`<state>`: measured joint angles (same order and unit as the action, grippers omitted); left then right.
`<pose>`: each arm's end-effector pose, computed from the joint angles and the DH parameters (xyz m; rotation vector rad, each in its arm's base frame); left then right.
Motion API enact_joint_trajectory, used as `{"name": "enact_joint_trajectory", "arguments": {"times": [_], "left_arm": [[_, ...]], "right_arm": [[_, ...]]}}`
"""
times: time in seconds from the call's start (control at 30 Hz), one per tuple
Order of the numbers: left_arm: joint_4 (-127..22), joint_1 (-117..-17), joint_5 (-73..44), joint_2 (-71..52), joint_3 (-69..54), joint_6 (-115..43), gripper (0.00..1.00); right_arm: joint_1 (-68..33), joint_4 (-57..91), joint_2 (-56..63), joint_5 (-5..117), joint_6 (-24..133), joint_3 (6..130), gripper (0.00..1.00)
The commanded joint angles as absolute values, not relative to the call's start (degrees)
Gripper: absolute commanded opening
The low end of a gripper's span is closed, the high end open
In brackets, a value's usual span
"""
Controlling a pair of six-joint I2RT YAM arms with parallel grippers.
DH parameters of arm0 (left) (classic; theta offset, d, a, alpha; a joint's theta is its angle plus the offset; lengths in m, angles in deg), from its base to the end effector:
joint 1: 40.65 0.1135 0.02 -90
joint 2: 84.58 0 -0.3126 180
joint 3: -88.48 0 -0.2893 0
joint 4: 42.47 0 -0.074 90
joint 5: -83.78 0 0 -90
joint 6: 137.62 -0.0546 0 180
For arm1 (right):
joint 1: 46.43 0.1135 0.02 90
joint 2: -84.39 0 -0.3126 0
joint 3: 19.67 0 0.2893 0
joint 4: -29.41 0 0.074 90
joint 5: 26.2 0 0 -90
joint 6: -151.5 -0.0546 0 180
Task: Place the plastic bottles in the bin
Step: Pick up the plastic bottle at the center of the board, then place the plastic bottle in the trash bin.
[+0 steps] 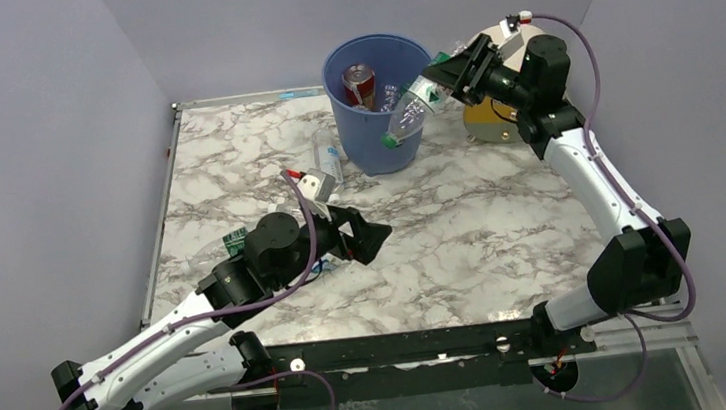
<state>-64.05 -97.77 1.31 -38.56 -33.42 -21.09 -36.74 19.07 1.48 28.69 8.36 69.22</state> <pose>0.1212 -0.1743 0.3778 0.3846 1.7928 -0.9438 0.3767 0.0962 0.4448 0.1701 1.8039 1.3093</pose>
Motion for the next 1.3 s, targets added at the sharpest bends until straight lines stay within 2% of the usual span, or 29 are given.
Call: {"name": "enact_joint_trajectory", "arguments": {"times": [0.0,0.4,0.7,0.93,1.2,1.27], "left_arm": [[-64.6,-98.0,3.3,-40.2,-34.0,-21.3,0.99],[-63.3,-98.0,3.0,-39.0,-35.0,-21.4,0.99],[-62.6,-98.1,2.1,-39.0,-36.8,-20.3,0.99],[-63.4,-98.1,2.8,-41.2,-38.7,-19.5,0.99],[-63.6,-98.0,3.3,-41.0,-38.6,-20.3,0.99],[-63.3,-98.0,3.0,-40.9,-38.6,-20.3,0.99]], "right_arm": [[-36.8,22.8,-2.1,33.2,10.0,74.2,0.61],[-36.8,28.5,-9.7,41.8,15.8,82.1,0.62],[-36.8,29.8,-15.6,44.3,20.1,86.4,0.63],[-36.8,29.3,-18.1,44.2,22.1,88.2,0.67],[-36.8,27.2,-20.5,42.1,22.8,91.4,0.86],[-36.7,26.8,-20.4,42.2,23.1,91.6,0.87]]}}
